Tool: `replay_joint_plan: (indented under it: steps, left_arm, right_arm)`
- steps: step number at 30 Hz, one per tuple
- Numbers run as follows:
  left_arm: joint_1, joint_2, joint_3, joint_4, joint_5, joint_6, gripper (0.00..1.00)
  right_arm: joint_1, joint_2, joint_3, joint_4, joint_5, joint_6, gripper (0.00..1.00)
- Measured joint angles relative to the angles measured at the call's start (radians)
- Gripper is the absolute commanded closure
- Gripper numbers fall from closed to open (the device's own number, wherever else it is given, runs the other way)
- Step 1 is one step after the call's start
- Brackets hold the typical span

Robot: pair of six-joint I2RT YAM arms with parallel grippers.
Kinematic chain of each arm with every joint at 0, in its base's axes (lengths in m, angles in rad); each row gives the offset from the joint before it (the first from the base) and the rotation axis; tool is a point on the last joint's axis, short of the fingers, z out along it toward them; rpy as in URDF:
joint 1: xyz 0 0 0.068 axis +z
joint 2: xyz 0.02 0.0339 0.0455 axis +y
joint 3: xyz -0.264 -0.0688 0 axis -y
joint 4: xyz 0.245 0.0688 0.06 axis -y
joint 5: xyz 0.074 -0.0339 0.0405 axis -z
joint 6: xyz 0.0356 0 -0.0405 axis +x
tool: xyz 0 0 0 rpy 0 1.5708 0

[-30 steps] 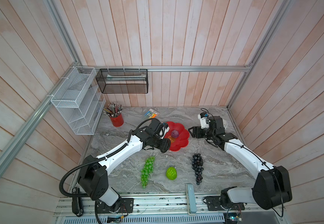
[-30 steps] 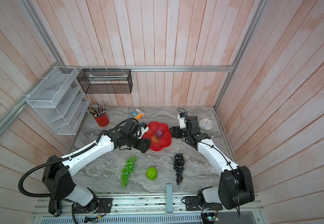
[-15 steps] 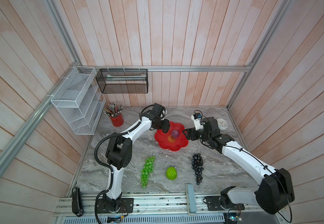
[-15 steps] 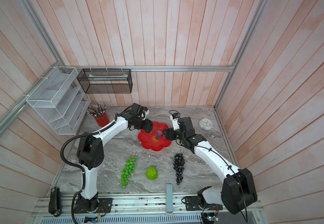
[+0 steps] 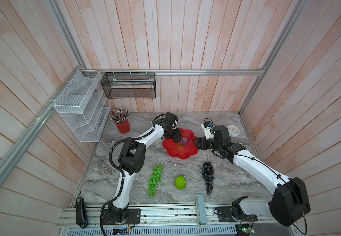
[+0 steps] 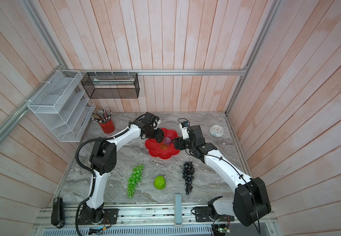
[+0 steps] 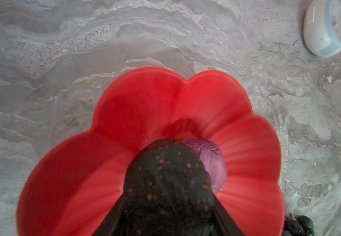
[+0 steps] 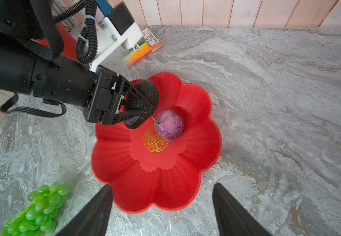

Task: Arrange fruit in a fruit bowl
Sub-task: Place the fruit in the fruit bowl.

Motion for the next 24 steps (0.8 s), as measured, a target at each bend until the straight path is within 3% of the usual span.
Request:
replay_joint_plan:
  steps: [8, 24]
  left_arm:
    - [-0.001, 0.013, -0.03, 0.041, -0.003, -0.013, 0.63]
    - [-0.001, 0.014, -0.066, 0.103, 0.0, -0.053, 0.34]
  right_arm:
    - [0.0, 0.0, -0.018, 0.0, 0.0, 0.0, 0.22]
    - [0.0, -0.001, -0.034, -0.001, -0.001, 0.0, 0.22]
